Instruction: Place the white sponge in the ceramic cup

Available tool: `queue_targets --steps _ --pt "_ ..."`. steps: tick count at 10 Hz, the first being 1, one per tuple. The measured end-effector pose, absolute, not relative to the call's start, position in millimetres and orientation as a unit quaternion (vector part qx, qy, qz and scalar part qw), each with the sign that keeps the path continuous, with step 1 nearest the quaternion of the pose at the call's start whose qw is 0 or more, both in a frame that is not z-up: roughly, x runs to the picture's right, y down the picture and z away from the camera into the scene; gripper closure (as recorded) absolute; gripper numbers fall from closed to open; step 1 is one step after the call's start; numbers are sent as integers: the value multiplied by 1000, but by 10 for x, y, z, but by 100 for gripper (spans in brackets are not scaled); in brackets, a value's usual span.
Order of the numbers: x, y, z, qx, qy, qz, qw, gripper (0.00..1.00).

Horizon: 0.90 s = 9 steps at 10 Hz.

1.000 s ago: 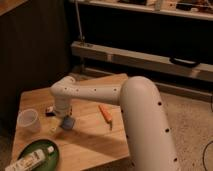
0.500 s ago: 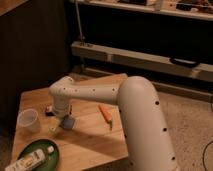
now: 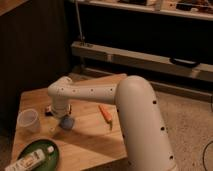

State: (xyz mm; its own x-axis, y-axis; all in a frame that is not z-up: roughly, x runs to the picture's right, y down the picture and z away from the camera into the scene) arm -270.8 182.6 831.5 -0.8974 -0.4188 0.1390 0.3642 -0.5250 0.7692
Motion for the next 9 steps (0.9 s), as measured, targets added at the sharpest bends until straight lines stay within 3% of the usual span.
queue_targets --steps 2,9 --pt "-2703 1812 8309 31 -432 -873 224 46" --pt "-2764 1938 8327 5 -445 -870 211 45"
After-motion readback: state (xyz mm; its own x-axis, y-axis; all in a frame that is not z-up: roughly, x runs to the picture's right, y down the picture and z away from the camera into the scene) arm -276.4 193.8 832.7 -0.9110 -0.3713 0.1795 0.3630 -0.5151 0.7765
